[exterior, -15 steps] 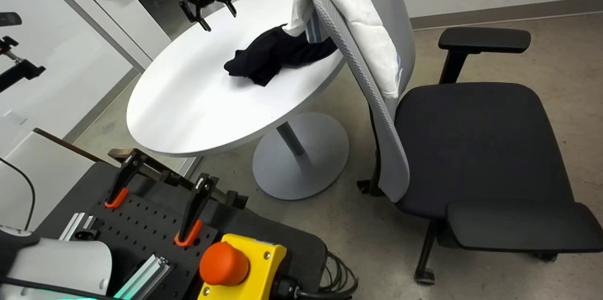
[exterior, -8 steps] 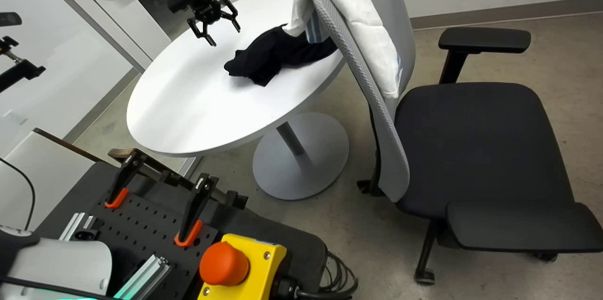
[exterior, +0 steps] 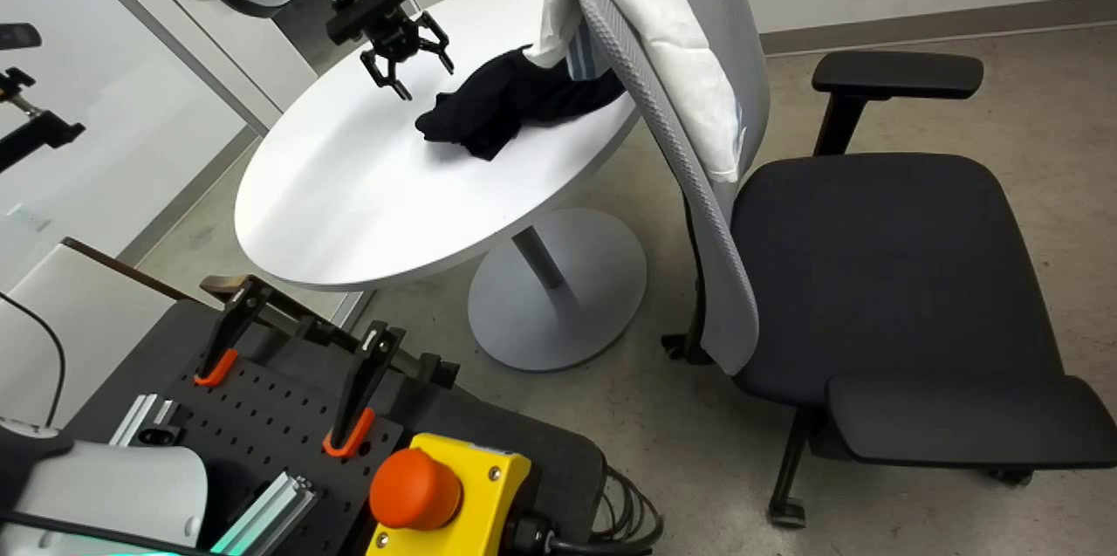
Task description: Hang the white towel and the black shirt on the chair, afterwards take the towel off and put it back on the table
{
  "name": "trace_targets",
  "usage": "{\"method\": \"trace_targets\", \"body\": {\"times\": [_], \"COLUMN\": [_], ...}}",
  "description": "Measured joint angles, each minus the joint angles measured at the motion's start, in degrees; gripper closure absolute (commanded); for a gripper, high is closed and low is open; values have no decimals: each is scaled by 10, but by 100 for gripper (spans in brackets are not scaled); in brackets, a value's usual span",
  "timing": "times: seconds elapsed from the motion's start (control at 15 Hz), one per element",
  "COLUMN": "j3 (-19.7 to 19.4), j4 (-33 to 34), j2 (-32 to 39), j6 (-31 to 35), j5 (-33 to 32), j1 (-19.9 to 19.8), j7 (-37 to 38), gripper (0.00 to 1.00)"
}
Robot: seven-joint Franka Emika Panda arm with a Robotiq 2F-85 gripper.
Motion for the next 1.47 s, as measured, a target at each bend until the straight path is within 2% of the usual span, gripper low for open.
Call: {"method": "trace_targets", "body": {"times": [0.2, 0.33, 0.4, 1.07, 1.47], "j3": [-5, -8, -9, -12, -12], "j4": [32, 53, 64, 147, 176], "j2": [25, 42, 51, 106, 120], "j6": [-9, -14, -18, -61, -77], "j5": [0, 0, 0, 0, 1], "j1": [0, 0, 0, 2, 1], "j7": [0, 0, 0, 0, 2], "gripper": [0, 7, 22, 99, 100]}}
